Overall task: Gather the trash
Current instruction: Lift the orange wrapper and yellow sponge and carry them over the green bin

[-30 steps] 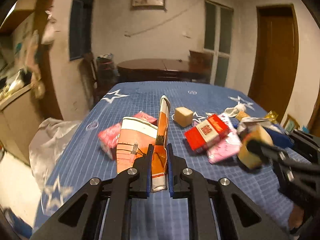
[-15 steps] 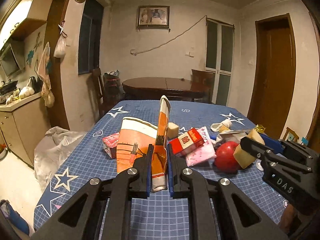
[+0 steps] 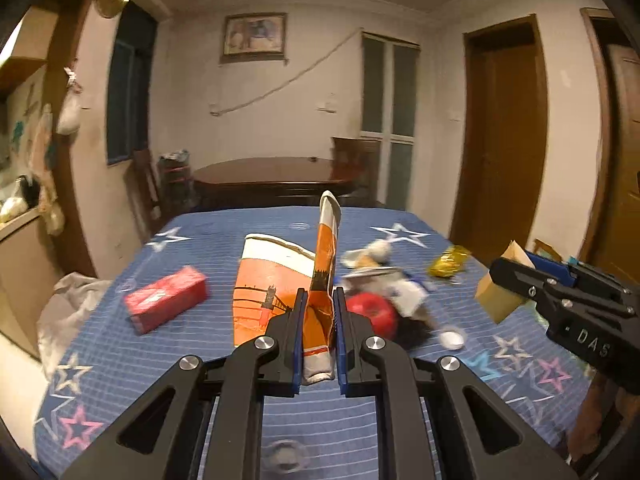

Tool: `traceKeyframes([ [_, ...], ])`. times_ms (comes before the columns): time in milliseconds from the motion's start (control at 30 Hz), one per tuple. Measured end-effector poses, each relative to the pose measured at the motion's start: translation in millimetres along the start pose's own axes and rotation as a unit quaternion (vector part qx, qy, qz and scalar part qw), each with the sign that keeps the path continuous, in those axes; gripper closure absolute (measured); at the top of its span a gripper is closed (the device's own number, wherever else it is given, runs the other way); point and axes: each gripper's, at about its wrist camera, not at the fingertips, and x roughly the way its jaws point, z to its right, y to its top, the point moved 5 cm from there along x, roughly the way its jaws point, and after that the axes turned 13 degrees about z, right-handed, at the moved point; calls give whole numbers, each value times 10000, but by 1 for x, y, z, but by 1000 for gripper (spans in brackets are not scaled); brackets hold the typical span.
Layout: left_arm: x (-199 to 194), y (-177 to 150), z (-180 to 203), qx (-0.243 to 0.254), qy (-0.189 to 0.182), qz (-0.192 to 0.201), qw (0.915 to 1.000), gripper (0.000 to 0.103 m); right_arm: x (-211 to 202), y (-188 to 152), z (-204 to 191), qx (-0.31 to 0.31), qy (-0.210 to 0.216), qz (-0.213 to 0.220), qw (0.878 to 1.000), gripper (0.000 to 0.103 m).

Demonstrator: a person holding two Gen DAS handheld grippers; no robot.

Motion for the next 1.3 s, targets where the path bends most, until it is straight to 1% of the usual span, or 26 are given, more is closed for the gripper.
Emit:
traceKeyframes([
  [200,25,4,72,99,-602,-98,9981,89,-20,8,66,42,-440,-130,9989,73],
  [300,36,5,104,154,-805,-135,9965,89,-30,10,95,87,-667,-150,9976,73],
  [500,58,8,183,320,-1383,-241,9896,89,-55,17,160,201,-1135,-239,9930,73],
  [533,64,9,200,336,-1535,-300,9871,89,-57,18,168,195,-1191,-266,9923,73],
  [600,72,11,222,370,-1745,-375,9832,89,-64,21,192,188,-1362,-353,9899,73],
  [667,82,13,251,390,-2017,-479,9775,89,-68,21,209,204,-1506,-437,9874,73],
  [700,84,13,260,403,-2086,-499,9759,89,-72,21,223,232,-1634,-496,9850,73],
  [800,94,12,305,458,-2384,-614,9681,89,-83,17,252,370,-1869,-581,9800,73],
  [933,103,5,350,556,-2646,-744,9599,89,-95,8,290,602,-2170,-685,9719,73],
  [1067,118,-12,398,640,-2930,-1048,9482,89,-96,-11,323,837,-2302,-978,9646,73],
  [1100,125,-15,407,652,-3016,-1168,9440,89,-95,-20,333,915,-2339,-1102,9617,73],
  [1167,139,-28,427,679,-3153,-1426,9358,89,-93,-32,348,1005,-2382,-1276,9575,73],
  [1200,146,-37,438,690,-3238,-1592,9301,89,-91,-38,355,1051,-2394,-1373,9554,73],
  [1300,160,-61,460,723,-3341,-1889,9206,89,-87,-59,376,1204,-2427,-1662,9482,73],
])
